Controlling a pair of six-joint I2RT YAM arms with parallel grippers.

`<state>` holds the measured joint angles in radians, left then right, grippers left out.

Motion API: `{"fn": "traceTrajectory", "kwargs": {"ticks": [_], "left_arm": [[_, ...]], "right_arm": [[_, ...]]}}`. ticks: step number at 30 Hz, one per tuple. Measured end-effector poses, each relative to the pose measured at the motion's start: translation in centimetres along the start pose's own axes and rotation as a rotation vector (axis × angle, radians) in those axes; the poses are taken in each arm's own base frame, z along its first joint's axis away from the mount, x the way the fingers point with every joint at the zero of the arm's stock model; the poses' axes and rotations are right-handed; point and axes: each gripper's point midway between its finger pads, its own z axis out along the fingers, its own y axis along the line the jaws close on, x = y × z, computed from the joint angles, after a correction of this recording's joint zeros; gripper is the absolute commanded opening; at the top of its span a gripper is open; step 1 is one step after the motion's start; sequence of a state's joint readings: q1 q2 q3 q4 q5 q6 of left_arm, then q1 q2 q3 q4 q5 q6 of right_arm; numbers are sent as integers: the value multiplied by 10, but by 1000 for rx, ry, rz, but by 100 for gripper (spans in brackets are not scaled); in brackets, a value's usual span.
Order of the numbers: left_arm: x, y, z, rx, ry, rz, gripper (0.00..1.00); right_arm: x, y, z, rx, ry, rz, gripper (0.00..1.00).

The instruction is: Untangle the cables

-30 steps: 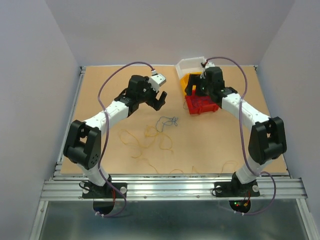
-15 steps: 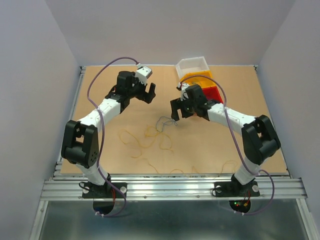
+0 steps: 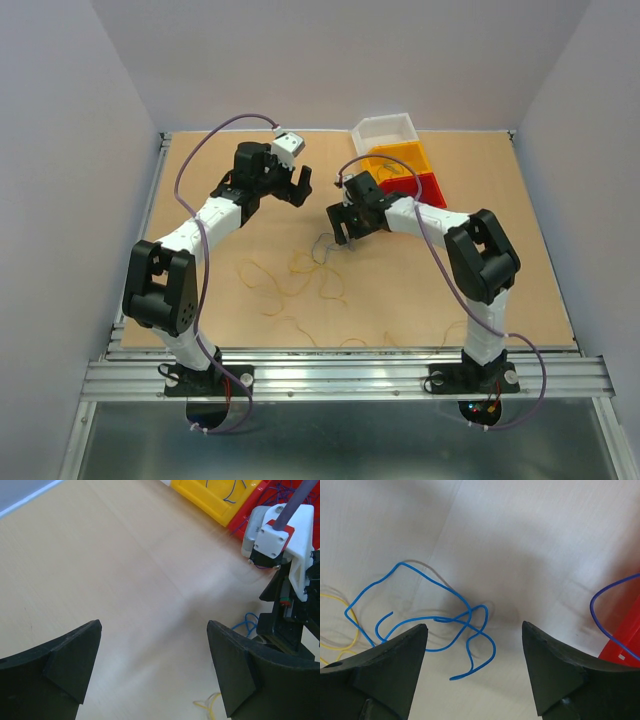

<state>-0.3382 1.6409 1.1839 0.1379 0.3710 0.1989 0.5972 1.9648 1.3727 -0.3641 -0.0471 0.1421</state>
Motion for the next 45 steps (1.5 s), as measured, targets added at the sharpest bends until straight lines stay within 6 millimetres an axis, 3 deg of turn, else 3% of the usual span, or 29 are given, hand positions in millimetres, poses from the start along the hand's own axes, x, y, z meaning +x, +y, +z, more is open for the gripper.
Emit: {"fn": "traceTrajectory", "kwargs": {"ticks": [3, 8, 11, 12, 18, 20, 25, 29, 33, 35, 41, 45], "left_arm": [[0, -1, 0, 4, -1, 0, 99], [-1, -2, 0, 9, -4, 1, 99], [-3, -2, -2, 11, -8, 2, 99], [-4, -3, -2, 12, -10, 3, 99], [-7, -3, -4, 13, -18, 6, 99], [-8, -3, -4, 12, -20, 6, 99], [-9, -3, -5, 11, -23, 7, 99], [-11, -3, -7, 10, -29, 10, 98], [-16, -3, -8, 8, -42, 15, 98], [-17, -3, -8, 7, -47, 17, 98], [-19, -3, -8, 6, -54, 19, 98], [-19, -2, -8, 3, -55, 19, 98]], "right_arm": [[0, -1, 3, 40, 25, -7, 77], [6, -9, 14, 149, 69, -16, 53], [9, -10, 13, 175, 80, -13, 11], [9, -9, 13, 175, 81, -9, 1], [3, -9, 5, 182, 60, -14, 0], [-8, -8, -10, 183, 14, -9, 0], [-72, -12, -68, 243, -225, 39, 1], [-131, -22, -97, 293, -389, 87, 1], [-182, -55, -100, 378, -490, 172, 0], [-194, -78, -96, 418, -509, 214, 1], [-198, -153, -75, 553, -489, 297, 0], [-190, -187, -61, 597, -456, 330, 1]]}}
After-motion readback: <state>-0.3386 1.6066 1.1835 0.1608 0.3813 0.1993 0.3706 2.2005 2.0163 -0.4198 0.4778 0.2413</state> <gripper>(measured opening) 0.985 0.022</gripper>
